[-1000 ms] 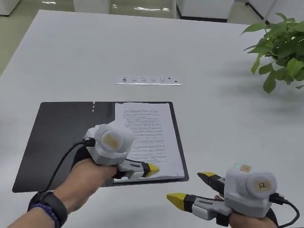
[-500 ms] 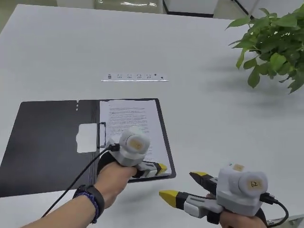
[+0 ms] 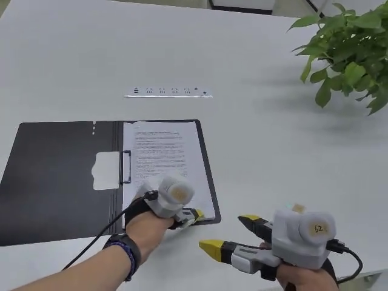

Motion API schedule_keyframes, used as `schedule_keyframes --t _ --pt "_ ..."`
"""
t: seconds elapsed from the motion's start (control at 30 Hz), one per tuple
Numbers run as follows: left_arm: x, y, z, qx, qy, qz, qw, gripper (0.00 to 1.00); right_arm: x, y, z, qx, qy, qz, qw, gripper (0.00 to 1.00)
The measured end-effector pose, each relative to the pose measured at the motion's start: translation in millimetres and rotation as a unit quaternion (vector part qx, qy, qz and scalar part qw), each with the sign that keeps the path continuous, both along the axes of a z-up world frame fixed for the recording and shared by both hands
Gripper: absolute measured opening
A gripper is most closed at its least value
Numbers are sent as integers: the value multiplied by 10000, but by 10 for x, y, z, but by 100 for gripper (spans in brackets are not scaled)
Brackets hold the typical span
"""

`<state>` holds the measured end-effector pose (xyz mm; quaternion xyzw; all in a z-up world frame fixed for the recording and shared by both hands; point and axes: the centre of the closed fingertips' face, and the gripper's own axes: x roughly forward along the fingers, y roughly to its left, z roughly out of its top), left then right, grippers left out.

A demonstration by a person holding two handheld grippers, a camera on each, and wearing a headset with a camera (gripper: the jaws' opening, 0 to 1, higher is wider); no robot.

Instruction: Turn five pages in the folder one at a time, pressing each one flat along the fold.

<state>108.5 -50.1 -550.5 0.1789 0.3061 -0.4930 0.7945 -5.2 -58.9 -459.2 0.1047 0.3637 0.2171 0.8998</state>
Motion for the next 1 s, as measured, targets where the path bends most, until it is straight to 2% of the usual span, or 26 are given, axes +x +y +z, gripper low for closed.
schedule_keyframes --t 0.17,0.4,0.6,0.67,0.73,0.8,0.87,0.9,0.93,0.97,1.0 --pt "3 -1 2 -21 64 -30 10000 64 118 -27 -26 4 -53 -61 10000 69" --pt "78 32 6 -46 54 92 9999 56 408 -75 -21 265 -174 -300 9990 65" --pt "84 38 0 -125 7 103 9999 54 483 -52 -35 244 -174 -215 9993 65" --pt "124 64 8 -186 16 198 9996 48 489 -49 -46 235 -172 -177 9994 65" --pt "182 115 22 -207 87 357 9991 36 500 -50 -74 209 -149 -131 9996 65" --pt "223 146 29 -247 146 399 9988 29 519 -63 -109 215 -126 -121 9996 65" --pt "225 147 18 -253 134 386 9988 24 561 -70 -144 263 -122 -141 9995 64" --pt "252 212 11 -91 3 385 9992 16 582 -71 -162 282 -110 -149 9994 63" --pt "250 217 15 -198 143 433 9988 13 613 -66 -197 294 -81 -138 9994 63" --pt "254 204 16 -304 208 476 9982 13 635 -62 -216 293 -69 -121 9995 63" --pt "246 198 15 -283 171 433 9985 12 662 -60 -238 300 -65 -111 9995 63"
